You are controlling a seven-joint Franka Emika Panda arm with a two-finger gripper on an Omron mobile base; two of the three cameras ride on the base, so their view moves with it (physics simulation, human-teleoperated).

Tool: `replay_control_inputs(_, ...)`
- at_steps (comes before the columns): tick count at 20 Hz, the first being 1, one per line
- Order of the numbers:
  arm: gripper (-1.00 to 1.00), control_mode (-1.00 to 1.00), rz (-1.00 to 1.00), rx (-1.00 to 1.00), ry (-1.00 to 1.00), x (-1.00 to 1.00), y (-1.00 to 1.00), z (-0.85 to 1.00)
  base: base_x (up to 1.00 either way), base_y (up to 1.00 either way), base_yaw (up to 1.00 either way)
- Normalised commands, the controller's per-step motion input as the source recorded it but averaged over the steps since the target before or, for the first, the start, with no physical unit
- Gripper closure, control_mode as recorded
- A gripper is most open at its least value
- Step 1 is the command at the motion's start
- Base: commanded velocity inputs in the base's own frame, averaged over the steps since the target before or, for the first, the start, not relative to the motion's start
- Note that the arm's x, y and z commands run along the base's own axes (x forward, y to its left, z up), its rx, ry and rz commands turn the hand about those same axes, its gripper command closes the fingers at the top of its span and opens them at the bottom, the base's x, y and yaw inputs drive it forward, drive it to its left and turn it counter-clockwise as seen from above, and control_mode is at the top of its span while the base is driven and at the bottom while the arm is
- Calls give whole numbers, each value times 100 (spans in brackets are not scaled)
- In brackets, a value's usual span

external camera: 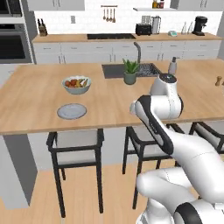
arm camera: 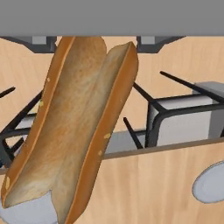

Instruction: Place one bun and one sausage from the bowl on each plate.

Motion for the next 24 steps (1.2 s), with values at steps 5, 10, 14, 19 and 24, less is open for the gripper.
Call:
replay_control_inputs(5,100,100,0,0,0,0,0,0,42,100,0)
replay_control_inputs(10,100,100,0,0,0,0,0,0,67,98,-5)
replay_control_inputs(14,100,100,0,0,0,0,0,0,87,29,-9)
replay_control_inputs(19,100,-100,0,3,6,56,-16,-19,31,1,-1)
replay_control_inputs(24,100,-100,0,2,22,97,-14,-53,0,0,0)
